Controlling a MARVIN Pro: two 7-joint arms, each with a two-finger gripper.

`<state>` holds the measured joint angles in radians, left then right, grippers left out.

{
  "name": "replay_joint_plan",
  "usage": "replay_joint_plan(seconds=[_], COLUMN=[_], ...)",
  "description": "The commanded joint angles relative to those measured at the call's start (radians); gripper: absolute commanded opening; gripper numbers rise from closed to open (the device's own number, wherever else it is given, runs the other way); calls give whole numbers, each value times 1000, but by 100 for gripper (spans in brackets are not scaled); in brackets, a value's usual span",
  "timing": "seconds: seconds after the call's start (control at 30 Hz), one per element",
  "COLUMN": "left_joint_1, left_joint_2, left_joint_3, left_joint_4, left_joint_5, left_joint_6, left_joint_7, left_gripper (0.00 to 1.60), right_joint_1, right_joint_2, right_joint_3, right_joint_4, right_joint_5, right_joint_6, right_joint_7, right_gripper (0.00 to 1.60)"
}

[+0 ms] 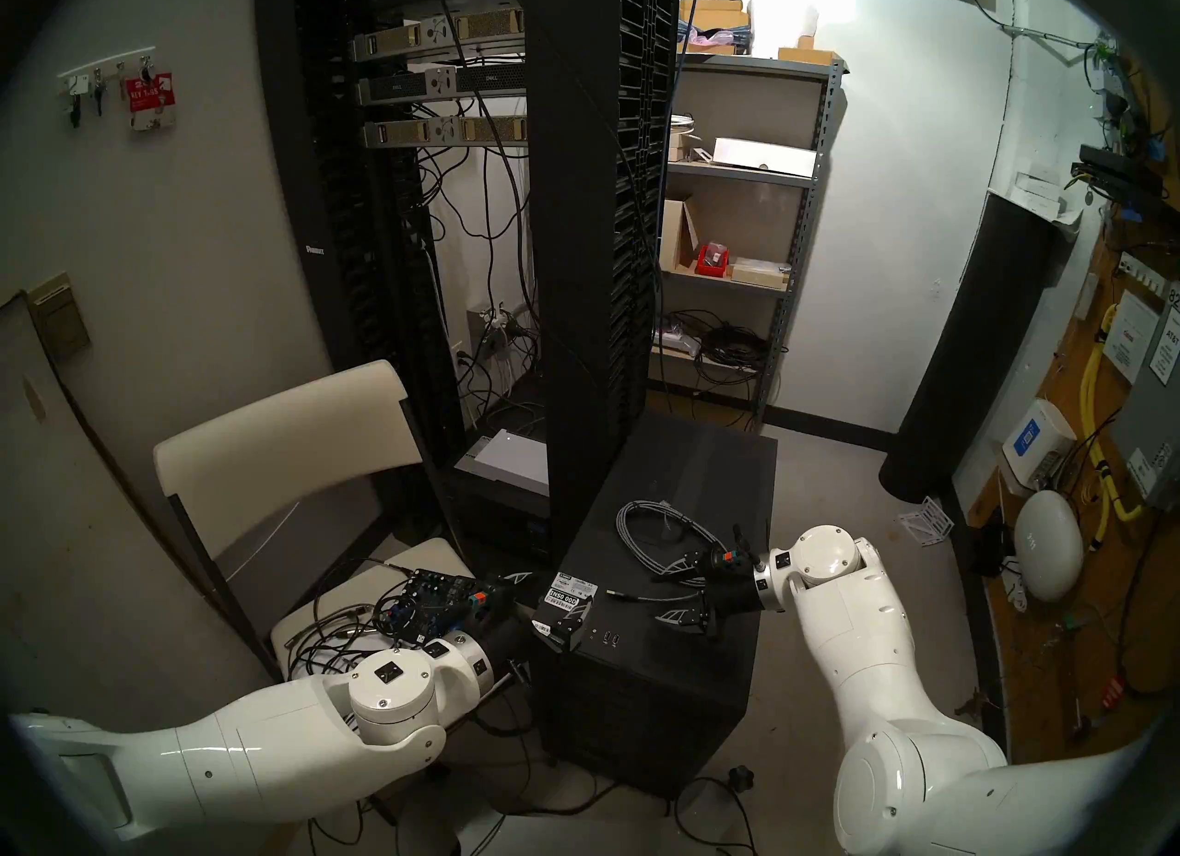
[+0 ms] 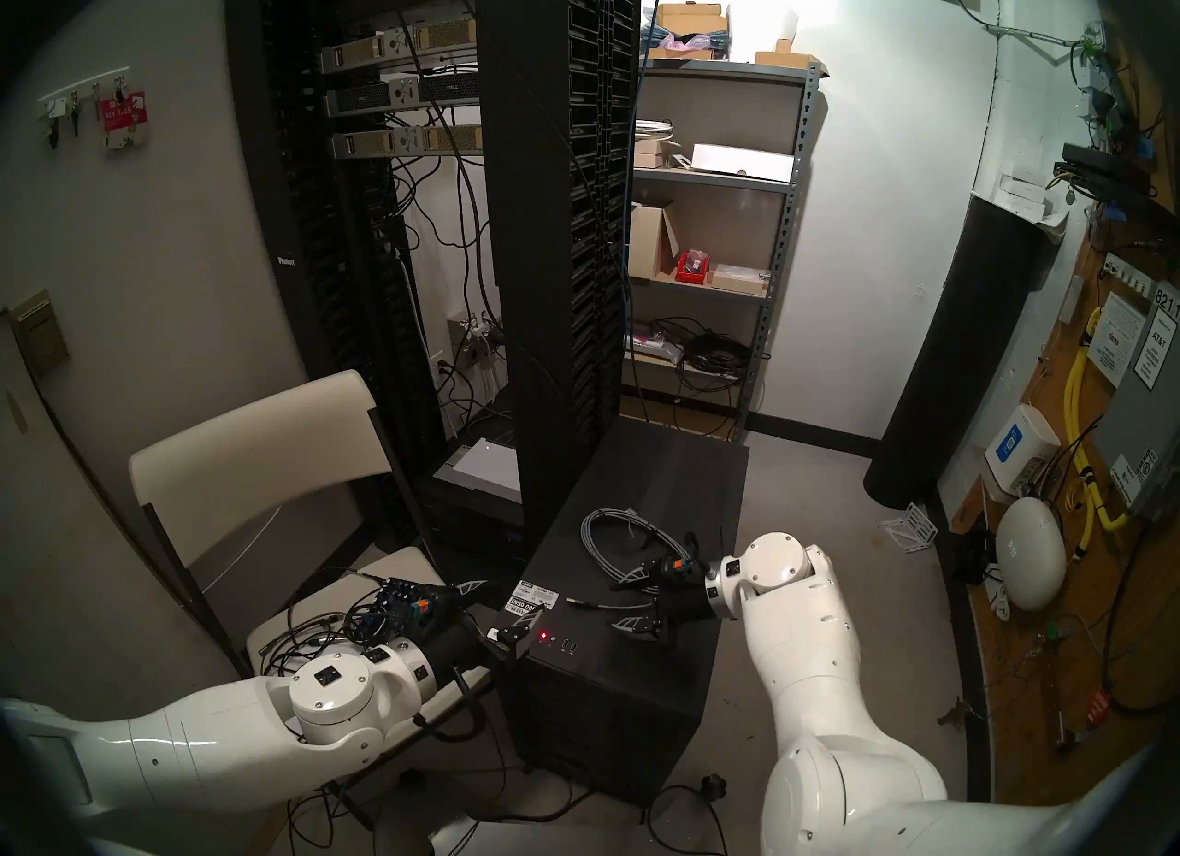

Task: Insert the cable into the workstation's USB slot

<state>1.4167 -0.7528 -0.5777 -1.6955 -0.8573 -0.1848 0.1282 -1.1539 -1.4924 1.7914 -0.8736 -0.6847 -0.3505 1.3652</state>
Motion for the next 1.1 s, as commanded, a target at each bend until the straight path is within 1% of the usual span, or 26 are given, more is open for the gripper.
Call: replay_joint_plan(seconds=[0.0,0.13,0.2,0.27,0.3,0.33,0.37,0.5,0.57,0.6,0.63,0.67,0.83,0.93,0.97,1.07], left_joint_1=[-4,-4,-4,-4,-4,-4,-4,-4,-4,-4,-4,-4,-4,-4,-4,-4], left_joint_2=[1,1,1,1,1,1,1,1,1,1,1,1,1,1,1,1], left_joint_3=[-6,-6,-6,-6,-6,-5,-5,-5,-5,-5,-5,-5,-5,-5,-5,-5], left_joint_4=[-11,-11,-11,-11,-11,-11,-11,-11,-11,-11,-11,-11,-11,-12,-12,-12], left_joint_5=[-1,-1,-2,-1,-1,-1,-1,-1,-1,-1,-1,-1,-2,-2,-2,-2], left_joint_6=[-3,-3,-3,-3,-3,-3,-3,-3,-3,-3,-3,-3,-3,-3,-3,-3], left_joint_7=[1,1,1,1,1,1,1,1,1,1,1,1,1,1,1,1], left_gripper=[160,160,160,160,160,160,160,160,160,160,160,160,160,160,160,160], right_joint_1=[71,82,92,103,108,114,117,138,152,158,162,165,192,203,205,214], right_joint_2=[-12,-15,-17,-21,-22,-23,-23,-22,-20,-20,-19,-20,-11,-8,-7,-6], right_joint_3=[-24,-40,-46,-49,-51,-52,-51,-52,-54,-54,-53,-52,-61,-63,-63,-69], right_joint_4=[36,53,73,90,98,107,113,146,165,175,183,188,225,244,248,262], right_joint_5=[-14,-41,-50,-55,-58,-60,-61,-72,-79,-81,-83,-83,-104,-109,-110,-120], right_joint_6=[-14,-8,-13,-15,-15,-13,-15,-16,-13,-14,-17,-15,-9,-11,-12,-12], right_joint_7=[-12,-19,-25,-29,-29,-29,-32,-39,-39,-41,-45,-47,-49,-44,-45,-48], right_gripper=[104,99,93,100,100,107,109,112,119,134,126,109,115,109,110,102])
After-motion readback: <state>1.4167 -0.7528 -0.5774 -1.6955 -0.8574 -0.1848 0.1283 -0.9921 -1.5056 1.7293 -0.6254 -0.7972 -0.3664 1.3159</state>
